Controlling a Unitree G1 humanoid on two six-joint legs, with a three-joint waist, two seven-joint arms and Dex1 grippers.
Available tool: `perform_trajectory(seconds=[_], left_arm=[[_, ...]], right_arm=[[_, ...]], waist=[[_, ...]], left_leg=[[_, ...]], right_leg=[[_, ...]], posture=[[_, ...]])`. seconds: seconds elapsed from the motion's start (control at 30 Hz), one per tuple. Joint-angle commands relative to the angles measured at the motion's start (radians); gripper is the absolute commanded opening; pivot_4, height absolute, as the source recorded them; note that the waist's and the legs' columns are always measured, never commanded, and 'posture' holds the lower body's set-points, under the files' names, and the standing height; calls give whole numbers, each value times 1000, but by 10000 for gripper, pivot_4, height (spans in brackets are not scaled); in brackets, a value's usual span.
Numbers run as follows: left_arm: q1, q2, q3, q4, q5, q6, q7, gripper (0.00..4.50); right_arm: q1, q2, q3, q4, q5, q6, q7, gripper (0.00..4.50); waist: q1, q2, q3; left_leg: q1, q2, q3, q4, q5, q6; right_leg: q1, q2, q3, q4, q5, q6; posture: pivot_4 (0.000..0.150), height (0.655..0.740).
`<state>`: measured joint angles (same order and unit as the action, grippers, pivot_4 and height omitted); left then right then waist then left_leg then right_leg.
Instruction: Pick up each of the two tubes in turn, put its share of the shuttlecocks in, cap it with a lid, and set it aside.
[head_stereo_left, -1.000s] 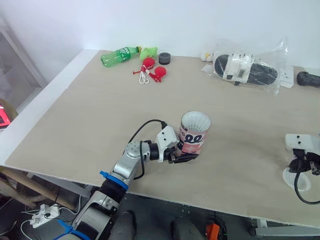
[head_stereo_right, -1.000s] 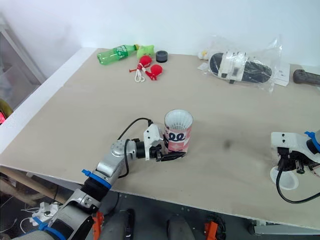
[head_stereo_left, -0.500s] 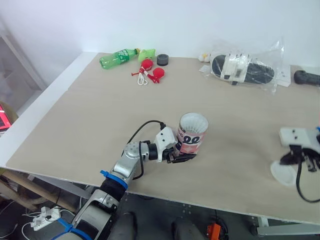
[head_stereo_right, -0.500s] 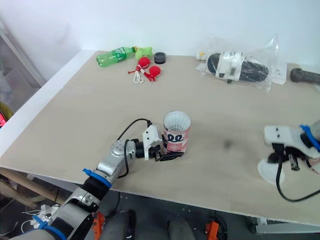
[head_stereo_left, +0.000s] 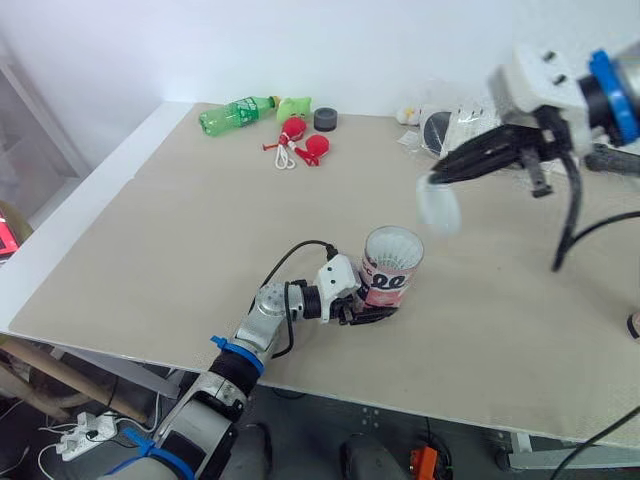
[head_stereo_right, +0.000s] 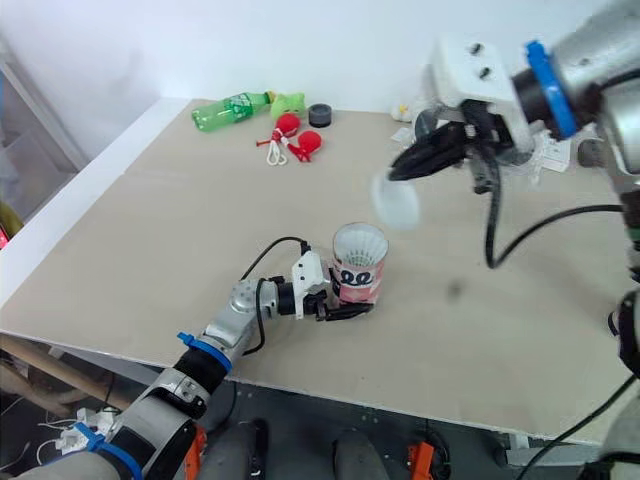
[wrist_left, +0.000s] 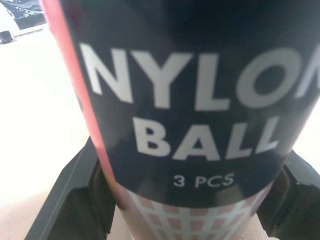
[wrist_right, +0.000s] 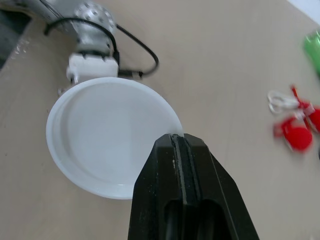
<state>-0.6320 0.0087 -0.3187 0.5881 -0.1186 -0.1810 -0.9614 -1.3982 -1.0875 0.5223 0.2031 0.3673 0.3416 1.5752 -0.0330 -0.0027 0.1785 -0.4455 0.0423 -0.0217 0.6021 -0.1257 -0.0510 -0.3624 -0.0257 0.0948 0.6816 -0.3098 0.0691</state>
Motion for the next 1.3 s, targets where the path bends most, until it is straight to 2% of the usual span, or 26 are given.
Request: perform_trajectory(seconds=[0.03, 0.27, 0.63, 1.3], left_arm=[[9, 6, -12, 59, 38, 11, 5, 30410], [20, 3, -16, 62, 42, 5, 13, 30410], [23, -2, -14, 60, 40, 7, 24, 30410], [36, 7, -18, 35, 40, 21, 18, 30410]], right_arm=[[-68, 29, 68, -12, 15, -40, 39, 252], [-94, 53, 166, 12, 10, -95, 39, 252], [-87, 52, 226, -6, 19, -115, 39, 252], [-33, 103, 197, 22, -113, -200, 39, 252]], waist=[[-1, 1, 0], [-2, 1, 0], [-1, 0, 0], [-2, 1, 0]], left_leg=[[-1, 0, 1, -1, 0, 0], [-1, 1, 1, 0, 0, 0], [-1, 1, 1, 0, 0, 0], [-1, 2, 1, 0, 0, 0]], right_leg=[[-2, 0, 2, 0, 0, 0], [-3, 2, 1, 0, 1, -1], [-2, 2, 1, 0, 2, 0], [-3, 2, 1, 0, 2, -1]], posture=[[1500, 7400], [1500, 7400], [1500, 7400], [1500, 7400]])
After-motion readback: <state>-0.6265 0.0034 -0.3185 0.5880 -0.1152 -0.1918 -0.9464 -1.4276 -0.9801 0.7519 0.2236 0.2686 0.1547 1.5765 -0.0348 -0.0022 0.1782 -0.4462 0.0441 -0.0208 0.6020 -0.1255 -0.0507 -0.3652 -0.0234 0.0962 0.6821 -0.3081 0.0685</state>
